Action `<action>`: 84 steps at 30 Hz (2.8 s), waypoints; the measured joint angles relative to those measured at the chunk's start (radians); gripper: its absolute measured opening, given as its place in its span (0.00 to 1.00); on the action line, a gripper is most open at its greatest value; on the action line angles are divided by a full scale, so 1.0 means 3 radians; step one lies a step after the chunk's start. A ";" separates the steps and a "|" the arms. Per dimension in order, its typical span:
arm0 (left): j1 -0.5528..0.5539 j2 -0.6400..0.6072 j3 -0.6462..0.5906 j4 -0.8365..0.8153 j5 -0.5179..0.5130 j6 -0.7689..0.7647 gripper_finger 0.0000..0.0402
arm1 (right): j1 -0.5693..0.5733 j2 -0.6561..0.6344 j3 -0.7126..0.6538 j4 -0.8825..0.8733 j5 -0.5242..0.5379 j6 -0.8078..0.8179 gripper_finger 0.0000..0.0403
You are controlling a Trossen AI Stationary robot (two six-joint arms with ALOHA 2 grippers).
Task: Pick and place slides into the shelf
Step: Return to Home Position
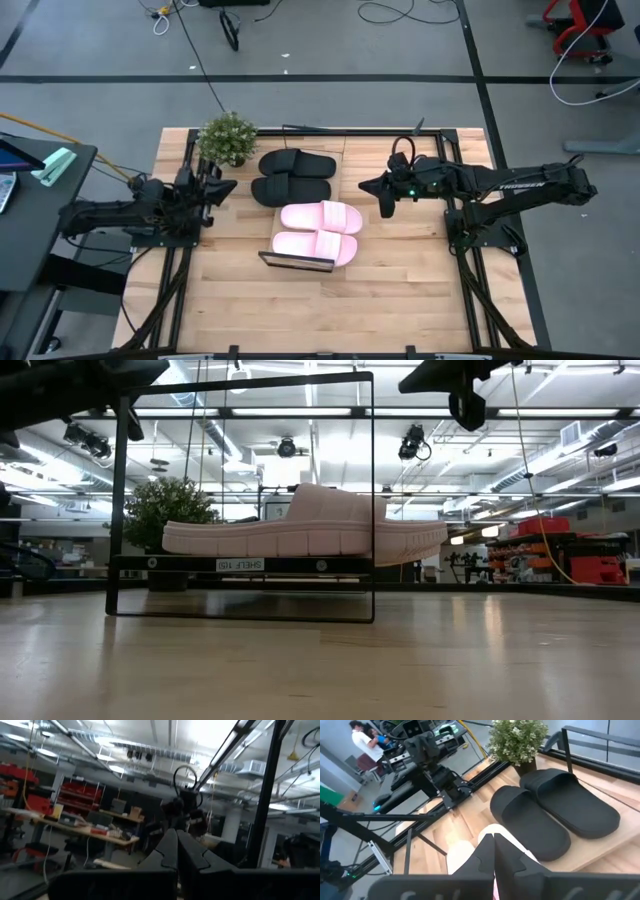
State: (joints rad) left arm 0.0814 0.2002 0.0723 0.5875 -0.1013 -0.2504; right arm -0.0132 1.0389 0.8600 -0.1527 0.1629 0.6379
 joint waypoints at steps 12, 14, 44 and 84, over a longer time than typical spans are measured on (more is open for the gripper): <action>-0.0001 -0.0647 -0.0005 -0.0799 0.0001 -0.0088 0.00 | 0.0001 0.0001 0.0000 -0.0316 0.0041 0.0236 0.00; -0.0001 -0.0641 -0.0004 -0.0822 0.0001 -0.0089 0.00 | 0.0001 0.0001 0.0000 -0.0347 0.0074 0.0276 0.00; -0.0136 -0.0646 -0.0214 -0.1621 0.0128 -0.0001 0.00 | 0.0001 0.0001 0.0000 -0.0438 0.0233 0.0528 0.00; -0.0225 -0.0646 -0.0217 -0.1829 0.0127 -0.0062 0.05 | 0.0142 -0.1422 -0.1244 -0.0015 0.0041 -0.0217 0.00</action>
State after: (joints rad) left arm 0.0139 0.0063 0.0071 0.0387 -0.0631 -0.2691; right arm 0.0296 0.6124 0.4867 -0.1573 0.1753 0.5728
